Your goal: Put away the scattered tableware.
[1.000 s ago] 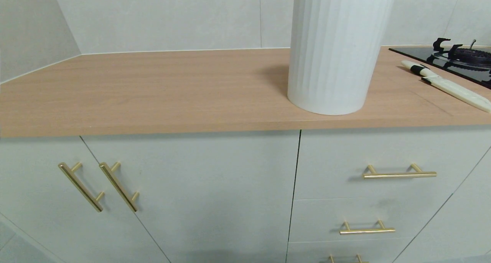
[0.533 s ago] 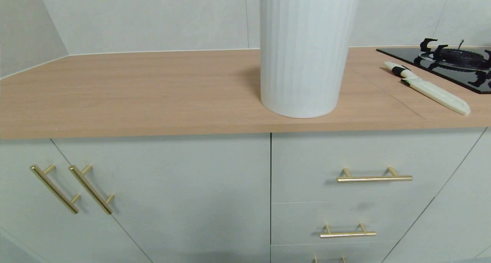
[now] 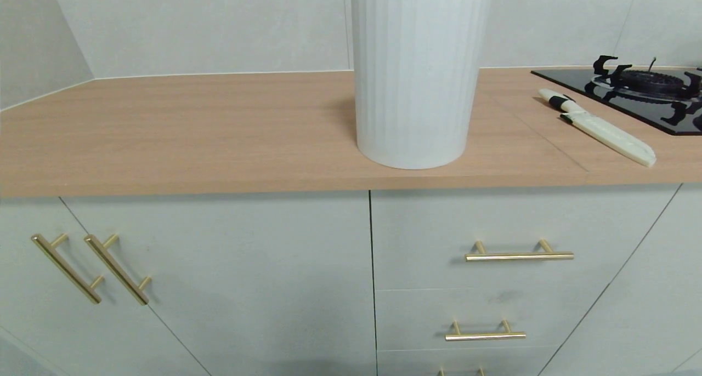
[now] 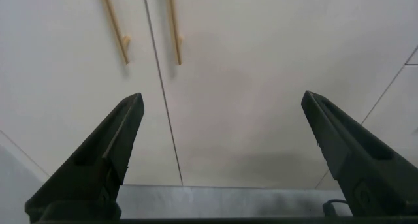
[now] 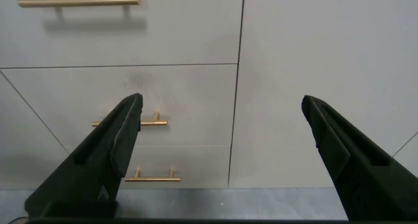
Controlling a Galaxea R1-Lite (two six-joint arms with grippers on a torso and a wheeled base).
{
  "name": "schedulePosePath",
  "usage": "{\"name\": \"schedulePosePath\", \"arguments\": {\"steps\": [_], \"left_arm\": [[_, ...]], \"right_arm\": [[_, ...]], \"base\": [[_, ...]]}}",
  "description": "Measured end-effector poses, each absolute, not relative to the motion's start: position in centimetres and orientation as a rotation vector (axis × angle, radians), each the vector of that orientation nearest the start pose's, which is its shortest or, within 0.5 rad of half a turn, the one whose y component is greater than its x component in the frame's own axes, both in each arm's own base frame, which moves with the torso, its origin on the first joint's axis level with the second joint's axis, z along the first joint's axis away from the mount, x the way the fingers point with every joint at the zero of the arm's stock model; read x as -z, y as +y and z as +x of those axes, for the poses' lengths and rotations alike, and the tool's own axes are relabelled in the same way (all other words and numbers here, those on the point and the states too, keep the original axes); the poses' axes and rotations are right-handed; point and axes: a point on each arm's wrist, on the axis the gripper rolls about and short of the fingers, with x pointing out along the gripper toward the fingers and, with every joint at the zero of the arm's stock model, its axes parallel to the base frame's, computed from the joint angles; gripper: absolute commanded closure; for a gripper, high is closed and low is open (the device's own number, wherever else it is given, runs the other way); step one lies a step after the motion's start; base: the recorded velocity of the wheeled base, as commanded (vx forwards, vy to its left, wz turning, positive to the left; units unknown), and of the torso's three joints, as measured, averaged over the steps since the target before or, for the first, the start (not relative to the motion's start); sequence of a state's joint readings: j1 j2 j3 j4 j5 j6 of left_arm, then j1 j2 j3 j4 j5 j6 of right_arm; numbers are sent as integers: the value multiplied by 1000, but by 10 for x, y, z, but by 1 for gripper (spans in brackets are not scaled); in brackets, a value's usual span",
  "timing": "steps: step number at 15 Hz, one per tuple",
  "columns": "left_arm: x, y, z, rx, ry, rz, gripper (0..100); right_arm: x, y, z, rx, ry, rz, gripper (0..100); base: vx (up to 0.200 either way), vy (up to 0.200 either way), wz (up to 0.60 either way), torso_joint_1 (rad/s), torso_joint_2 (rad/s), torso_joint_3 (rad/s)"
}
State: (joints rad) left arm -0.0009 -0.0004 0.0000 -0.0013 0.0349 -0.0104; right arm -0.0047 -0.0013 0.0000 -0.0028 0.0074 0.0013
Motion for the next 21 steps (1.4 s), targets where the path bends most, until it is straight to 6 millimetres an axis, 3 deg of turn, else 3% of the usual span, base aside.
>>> {"name": "schedulePosePath", "arguments": {"steps": [11, 21], "left_arm": [[-75, 1, -23, -35, -1, -10, 0], [-76, 1, -23, -35, -3, -10, 0]], "right_arm": [[-76, 0, -23, -3, -4, 0, 0], [-76, 0, -23, -3, -4, 0, 0]], "base": [[0, 0, 0, 3, -14, -12], [0, 0, 0, 138, -412, -286]]}}
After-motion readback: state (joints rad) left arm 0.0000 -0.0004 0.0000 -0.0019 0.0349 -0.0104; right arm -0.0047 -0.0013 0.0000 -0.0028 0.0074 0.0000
